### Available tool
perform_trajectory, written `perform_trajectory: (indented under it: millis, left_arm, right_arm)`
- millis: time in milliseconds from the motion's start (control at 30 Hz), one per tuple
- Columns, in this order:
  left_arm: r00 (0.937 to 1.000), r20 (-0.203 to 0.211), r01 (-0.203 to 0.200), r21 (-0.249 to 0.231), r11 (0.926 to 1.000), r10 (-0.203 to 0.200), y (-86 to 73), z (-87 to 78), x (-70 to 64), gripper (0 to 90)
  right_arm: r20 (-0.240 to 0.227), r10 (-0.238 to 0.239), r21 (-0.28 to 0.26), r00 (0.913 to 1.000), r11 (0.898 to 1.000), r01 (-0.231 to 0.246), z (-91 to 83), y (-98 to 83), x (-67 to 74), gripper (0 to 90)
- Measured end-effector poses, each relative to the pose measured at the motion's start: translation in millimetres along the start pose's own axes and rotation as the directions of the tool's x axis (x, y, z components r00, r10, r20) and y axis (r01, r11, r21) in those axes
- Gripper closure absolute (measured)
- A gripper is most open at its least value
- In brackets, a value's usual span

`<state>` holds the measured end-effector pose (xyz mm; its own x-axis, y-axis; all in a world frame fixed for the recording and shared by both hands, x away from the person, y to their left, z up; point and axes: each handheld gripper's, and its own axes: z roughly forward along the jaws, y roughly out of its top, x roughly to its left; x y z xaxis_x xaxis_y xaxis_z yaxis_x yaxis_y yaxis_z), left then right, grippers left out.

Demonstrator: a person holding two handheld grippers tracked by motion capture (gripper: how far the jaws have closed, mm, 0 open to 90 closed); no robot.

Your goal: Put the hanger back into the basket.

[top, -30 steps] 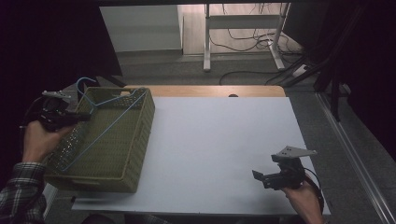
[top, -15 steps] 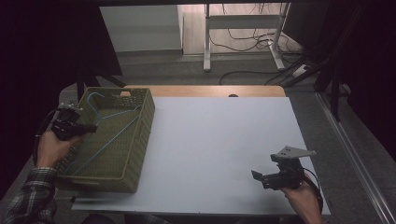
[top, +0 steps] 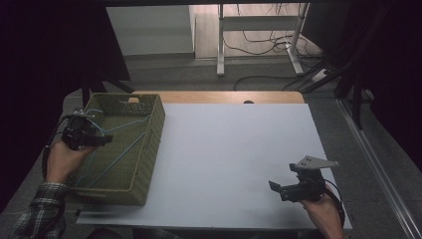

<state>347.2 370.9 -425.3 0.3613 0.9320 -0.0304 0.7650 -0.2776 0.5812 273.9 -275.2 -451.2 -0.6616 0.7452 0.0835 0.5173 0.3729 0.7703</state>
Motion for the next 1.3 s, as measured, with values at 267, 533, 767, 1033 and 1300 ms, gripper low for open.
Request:
perform_trajectory:
  millis: [267,533,767,1033,1300]
  left_arm:
    - [0.9846,0.174,0.008,-0.126,0.992,0.014,0.6,-29.1,-26.4,14.2]
    - [0.9596,0.276,0.001,-0.195,0.9809,0.054,-1.6,-48.1,-49.4,12.1]
    - [0.9509,0.294,-0.032,-0.218,0.9754,0.097,-4.2,-54.2,-70.6,9.8]
    - [0.9391,0.312,-0.067,-0.25,0.9661,0.145,-9.9,-53.5,-98.6,5.9]
    - [0.9343,0.304,-0.085,-0.315,0.9453,0.186,-22.2,-48.5,-127.2,1.8]
  right_arm:
    - [0.002,-0.004,-0.013,1.0,1.0,0.004,-2.8,0.8,0.1,0.8]
    - [0.006,-0.006,-0.017,1.0,1.0,0.006,-6.1,0.5,0.8,0.2]
    - [0.014,0.0,-0.028,0.9999,1.0,0.001,-12.0,-1.5,-0.7,0.0]
    - [0.018,0.005,-0.029,0.9998,1.0,-0.005,-15.5,-3.8,-0.7,0.0]
    - [0.016,0.003,-0.031,0.9999,1.0,-0.002,-18.2,-4.8,0.5,0.0]
